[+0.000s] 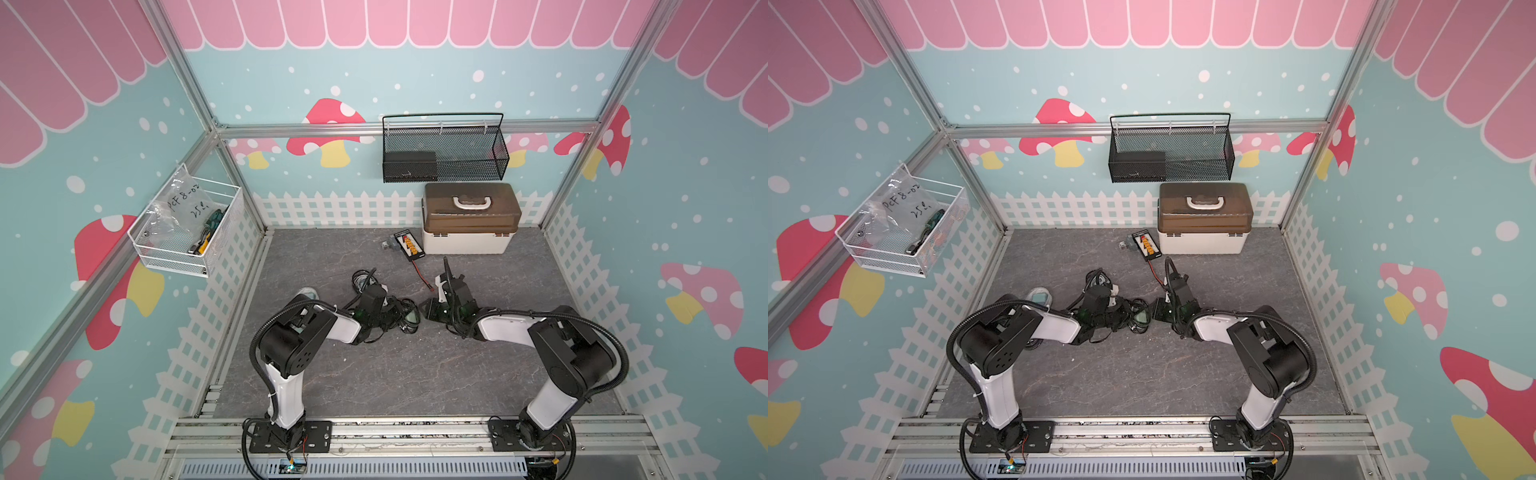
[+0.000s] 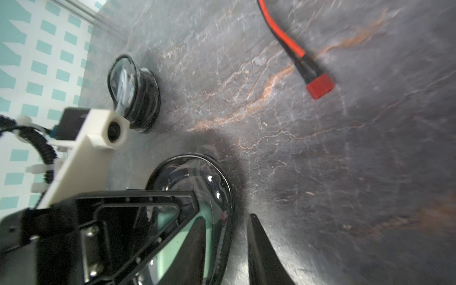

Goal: Pack away charging kits
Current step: Close the storage bag at the center of the board, then pick up the storage bag at the center of the board.

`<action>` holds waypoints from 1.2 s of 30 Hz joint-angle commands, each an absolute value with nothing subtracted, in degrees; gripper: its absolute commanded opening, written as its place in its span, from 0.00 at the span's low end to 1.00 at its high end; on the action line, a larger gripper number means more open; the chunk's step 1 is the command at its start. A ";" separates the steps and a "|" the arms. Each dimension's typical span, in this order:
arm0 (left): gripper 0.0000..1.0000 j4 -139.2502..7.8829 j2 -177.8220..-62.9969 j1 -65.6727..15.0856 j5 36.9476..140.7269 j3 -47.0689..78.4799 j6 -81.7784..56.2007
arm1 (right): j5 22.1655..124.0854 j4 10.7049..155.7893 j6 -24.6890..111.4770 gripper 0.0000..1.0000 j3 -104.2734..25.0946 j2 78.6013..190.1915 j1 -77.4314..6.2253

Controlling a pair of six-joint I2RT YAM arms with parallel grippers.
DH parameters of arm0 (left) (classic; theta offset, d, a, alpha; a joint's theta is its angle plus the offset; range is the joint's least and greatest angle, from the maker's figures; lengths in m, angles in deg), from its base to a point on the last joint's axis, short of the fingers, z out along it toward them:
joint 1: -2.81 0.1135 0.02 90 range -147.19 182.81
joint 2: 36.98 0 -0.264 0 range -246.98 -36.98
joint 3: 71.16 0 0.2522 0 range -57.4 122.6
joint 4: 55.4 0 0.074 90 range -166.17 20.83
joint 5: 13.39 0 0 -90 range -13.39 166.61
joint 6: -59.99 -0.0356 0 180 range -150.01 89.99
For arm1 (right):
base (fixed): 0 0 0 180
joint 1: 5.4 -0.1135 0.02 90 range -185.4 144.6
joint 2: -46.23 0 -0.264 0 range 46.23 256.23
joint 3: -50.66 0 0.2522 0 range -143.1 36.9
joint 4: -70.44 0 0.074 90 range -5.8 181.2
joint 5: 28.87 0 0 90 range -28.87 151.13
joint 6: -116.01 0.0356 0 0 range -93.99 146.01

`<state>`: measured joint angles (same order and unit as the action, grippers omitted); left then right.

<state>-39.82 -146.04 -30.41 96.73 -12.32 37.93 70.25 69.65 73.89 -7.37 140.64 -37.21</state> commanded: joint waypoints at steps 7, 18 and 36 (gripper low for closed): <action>0.00 -50.29 -123.43 -28.49 84.47 -7.70 24.39 | 60.08 76.31 56.45 0.52 -7.74 118.59 -43.01; 0.00 -33.23 -98.98 -37.05 74.45 -11.71 -6.35 | 54.42 53.96 38.39 0.59 -0.31 105.31 -58.81; 0.00 -27.96 -96.73 -40.26 78.03 -13.23 -12.86 | 41.79 48.89 35.41 0.49 -12.68 117.86 -67.46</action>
<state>-30.97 -96.86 -39.76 78.32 -12.41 -10.48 46.91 49.74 35.24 -10.52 116.69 -67.33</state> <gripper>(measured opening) 0.318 0.498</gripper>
